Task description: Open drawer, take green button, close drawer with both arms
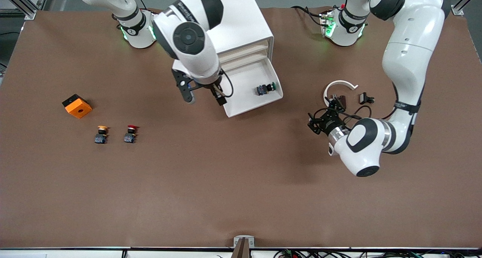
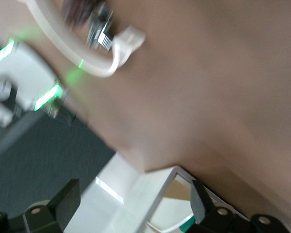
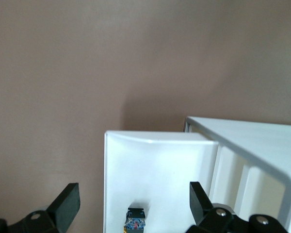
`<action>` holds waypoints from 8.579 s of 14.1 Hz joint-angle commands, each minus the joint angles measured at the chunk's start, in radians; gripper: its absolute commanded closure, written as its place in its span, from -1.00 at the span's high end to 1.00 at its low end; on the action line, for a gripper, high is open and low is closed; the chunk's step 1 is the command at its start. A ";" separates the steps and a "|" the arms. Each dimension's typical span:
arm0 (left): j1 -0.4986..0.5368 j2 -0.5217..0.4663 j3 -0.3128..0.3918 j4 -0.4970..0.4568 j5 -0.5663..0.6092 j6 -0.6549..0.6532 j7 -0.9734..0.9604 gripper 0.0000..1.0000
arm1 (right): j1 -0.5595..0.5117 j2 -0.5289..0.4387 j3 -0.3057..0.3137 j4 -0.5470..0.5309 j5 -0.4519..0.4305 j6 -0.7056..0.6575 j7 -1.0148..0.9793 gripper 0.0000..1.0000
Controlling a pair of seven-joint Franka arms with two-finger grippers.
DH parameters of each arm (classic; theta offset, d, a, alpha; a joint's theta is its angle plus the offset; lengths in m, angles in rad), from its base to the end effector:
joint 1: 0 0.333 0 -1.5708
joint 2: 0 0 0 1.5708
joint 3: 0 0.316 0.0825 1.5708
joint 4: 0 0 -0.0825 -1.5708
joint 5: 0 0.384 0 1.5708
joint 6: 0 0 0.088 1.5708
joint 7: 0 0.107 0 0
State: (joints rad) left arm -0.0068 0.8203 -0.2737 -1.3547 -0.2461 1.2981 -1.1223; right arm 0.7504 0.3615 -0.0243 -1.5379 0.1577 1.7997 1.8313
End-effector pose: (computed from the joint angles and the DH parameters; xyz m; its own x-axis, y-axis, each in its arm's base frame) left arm 0.6064 -0.1746 0.2253 0.3029 0.6824 -0.6652 0.5250 -0.7020 -0.4811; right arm 0.4806 0.4471 0.4393 0.4015 -0.9093 -0.1092 -0.9004 -0.4137 0.1345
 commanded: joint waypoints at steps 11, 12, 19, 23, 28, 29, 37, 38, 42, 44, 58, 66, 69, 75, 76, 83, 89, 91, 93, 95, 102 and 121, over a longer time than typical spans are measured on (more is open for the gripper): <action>0.108 -0.538 -0.016 -0.647 0.120 0.772 0.637 1.00 | 0.155 0.240 -0.016 0.148 0.006 0.128 0.261 1.00; 0.108 -0.562 -0.013 -0.665 0.120 0.788 0.685 1.00 | 0.159 0.250 -0.016 0.150 0.006 0.138 0.263 1.00; 0.230 -0.658 -0.010 -0.656 0.192 0.693 0.870 1.00 | 0.202 0.315 -0.016 0.148 0.006 0.243 0.332 1.00; 0.268 -0.727 -0.010 -0.670 0.256 0.638 0.993 1.00 | 0.224 0.341 -0.016 0.148 0.008 0.263 0.332 1.00; 0.263 -0.805 -0.016 -0.661 0.268 0.607 0.993 1.00 | 0.233 0.364 -0.014 0.148 0.016 0.283 0.330 1.00; 0.261 -0.816 -0.019 -0.656 0.268 0.587 0.992 1.00 | 0.239 0.364 -0.014 0.148 0.017 0.286 0.330 1.00; 0.205 -0.840 -0.026 -0.632 0.268 0.550 0.974 1.00 | 0.247 0.375 -0.013 0.147 0.061 0.354 0.327 -0.19; 0.171 -0.839 0.003 -0.632 0.268 0.550 0.972 1.00 | 0.247 0.375 -0.013 0.147 0.068 0.354 0.327 -0.37; -0.001 -0.837 0.180 -0.630 0.268 0.550 0.972 1.00 | 0.259 0.373 -0.013 0.148 0.060 0.351 0.306 -1.00; -0.013 -0.830 0.183 -0.606 0.268 0.543 0.970 1.00 | 0.257 0.367 -0.014 0.150 0.059 0.349 0.238 -1.00; 0.007 -0.875 0.179 -0.449 0.268 0.376 1.021 1.00 | 0.015 0.312 -0.025 0.193 0.049 0.273 -0.450 -1.00; 0.007 -0.871 0.163 -0.487 0.234 0.412 1.021 1.00 | -0.256 0.209 -0.025 0.085 -0.019 0.133 -1.091 -1.00; 0.005 -0.869 0.137 -0.563 0.189 0.507 1.017 1.00 | -0.293 0.209 -0.025 0.030 -0.055 0.147 -1.178 -1.00; 0.004 -0.745 -0.054 -0.629 0.188 0.710 0.701 1.00 | -0.406 0.105 -0.022 -0.283 -0.050 0.391 -1.452 -1.00; 0.004 -0.710 -0.097 -0.627 0.188 0.752 0.640 1.00 | -0.428 0.093 -0.022 -0.325 -0.050 0.424 -1.499 -1.00; -0.126 -0.469 -0.156 -0.578 0.208 0.980 0.357 1.00 | -0.459 0.073 -0.022 -0.491 -0.050 0.619 -1.546 -1.00; -0.185 -0.273 -0.154 -0.436 0.225 0.980 0.234 1.00 | -0.459 0.073 -0.022 -0.544 -0.043 0.662 -1.526 -1.00; -0.220 -0.236 -0.147 -0.413 0.234 0.980 0.199 1.00 | -0.459 0.073 -0.022 -0.544 -0.040 0.661 -1.514 -1.00; -0.246 -0.202 -0.147 -0.397 0.283 0.980 0.146 1.00 | -0.457 0.076 -0.022 -0.544 -0.040 0.661 -1.471 -1.00; -0.271 -0.188 -0.147 -0.389 0.315 0.980 0.075 1.00 | -0.450 0.079 -0.022 -0.544 -0.040 0.661 -1.442 -1.00; -0.349 -0.184 -0.148 -0.397 0.320 0.968 -0.016 1.00 | -0.447 0.080 -0.022 -0.544 -0.041 0.664 -1.442 -1.00; -0.479 -0.165 -0.157 -0.356 0.143 0.883 -0.177 1.00 | -0.448 0.112 -0.022 -0.541 -0.041 0.708 -1.440 -0.92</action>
State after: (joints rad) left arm -0.4647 0.6461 -0.4277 -1.7383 -0.0766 2.2085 -1.2774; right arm 0.3057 0.4802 -0.0516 -2.0630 0.1162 2.4965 0.3761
